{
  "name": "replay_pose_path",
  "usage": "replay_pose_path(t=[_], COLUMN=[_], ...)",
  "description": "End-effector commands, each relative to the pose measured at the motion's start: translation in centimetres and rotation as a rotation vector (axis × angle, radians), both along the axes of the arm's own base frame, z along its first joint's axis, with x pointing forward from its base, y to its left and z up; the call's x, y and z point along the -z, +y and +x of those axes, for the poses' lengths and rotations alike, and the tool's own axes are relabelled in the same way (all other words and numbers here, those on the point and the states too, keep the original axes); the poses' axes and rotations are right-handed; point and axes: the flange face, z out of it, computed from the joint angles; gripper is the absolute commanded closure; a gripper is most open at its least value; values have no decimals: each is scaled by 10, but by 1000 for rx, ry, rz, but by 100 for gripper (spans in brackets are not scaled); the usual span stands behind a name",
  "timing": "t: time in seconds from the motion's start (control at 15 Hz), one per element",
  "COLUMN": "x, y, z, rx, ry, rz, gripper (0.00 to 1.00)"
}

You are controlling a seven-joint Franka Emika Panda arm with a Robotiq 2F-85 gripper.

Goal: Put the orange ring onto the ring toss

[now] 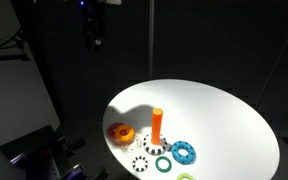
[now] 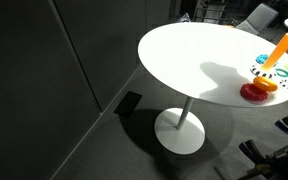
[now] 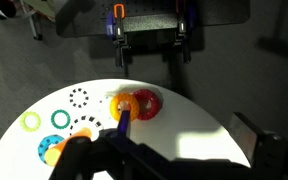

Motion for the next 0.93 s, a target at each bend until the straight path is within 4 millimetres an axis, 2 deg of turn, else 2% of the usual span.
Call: replay_pose_path(t=[0.0,0.27,0.87], x=[21,58,160], y=[-17,-32,-55], z=[10,19,33], rx=[46,86,126], ry=[-13,-31,-43], rz=[-9,-28,-109], gripper=[0,0,0])
